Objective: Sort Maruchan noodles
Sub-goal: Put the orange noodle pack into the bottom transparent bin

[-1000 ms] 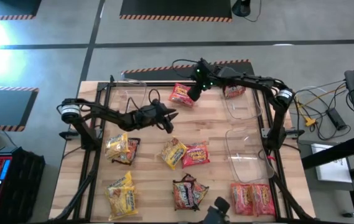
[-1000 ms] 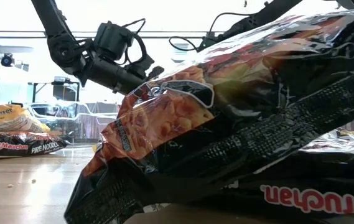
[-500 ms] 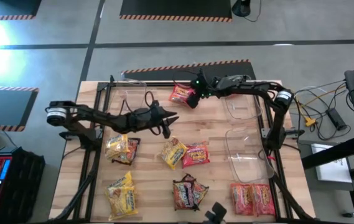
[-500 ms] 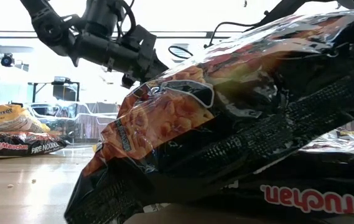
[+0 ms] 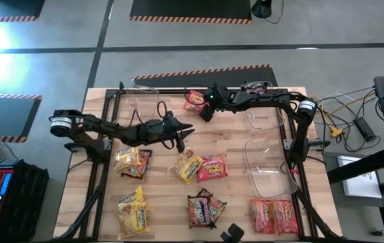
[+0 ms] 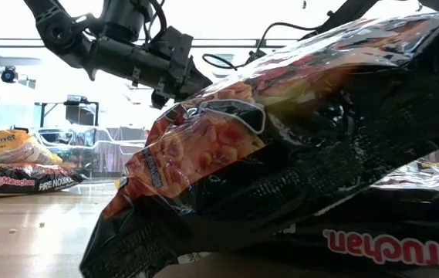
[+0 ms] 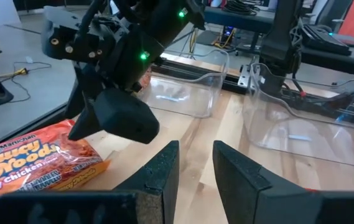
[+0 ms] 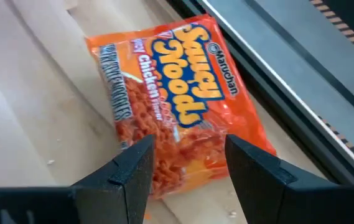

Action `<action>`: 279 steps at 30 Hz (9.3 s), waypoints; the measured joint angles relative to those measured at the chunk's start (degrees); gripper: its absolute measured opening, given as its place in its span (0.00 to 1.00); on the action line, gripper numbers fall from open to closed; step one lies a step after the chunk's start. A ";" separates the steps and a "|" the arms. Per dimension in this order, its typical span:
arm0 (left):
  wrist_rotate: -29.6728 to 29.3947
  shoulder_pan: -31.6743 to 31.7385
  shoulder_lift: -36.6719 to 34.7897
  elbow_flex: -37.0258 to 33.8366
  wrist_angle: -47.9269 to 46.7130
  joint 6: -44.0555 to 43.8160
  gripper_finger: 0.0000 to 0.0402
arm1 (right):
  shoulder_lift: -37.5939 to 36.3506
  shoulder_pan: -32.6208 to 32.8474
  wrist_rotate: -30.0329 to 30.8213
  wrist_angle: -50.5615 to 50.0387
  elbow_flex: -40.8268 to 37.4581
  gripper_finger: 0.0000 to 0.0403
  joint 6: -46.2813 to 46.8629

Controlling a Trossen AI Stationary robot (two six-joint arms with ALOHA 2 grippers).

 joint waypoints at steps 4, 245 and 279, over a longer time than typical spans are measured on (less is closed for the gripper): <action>0.00 -0.51 -0.35 0.00 0.33 -0.24 0.20 | 2.25 0.00 1.09 1.67 -0.04 0.46 2.65; -1.29 2.02 12.84 1.68 1.07 -23.10 0.17 | -11.51 10.34 -8.14 2.88 -25.11 0.39 8.53; 8.40 8.27 19.47 5.43 -3.65 -41.95 0.51 | -3.32 10.34 -8.10 6.17 -25.22 0.39 6.86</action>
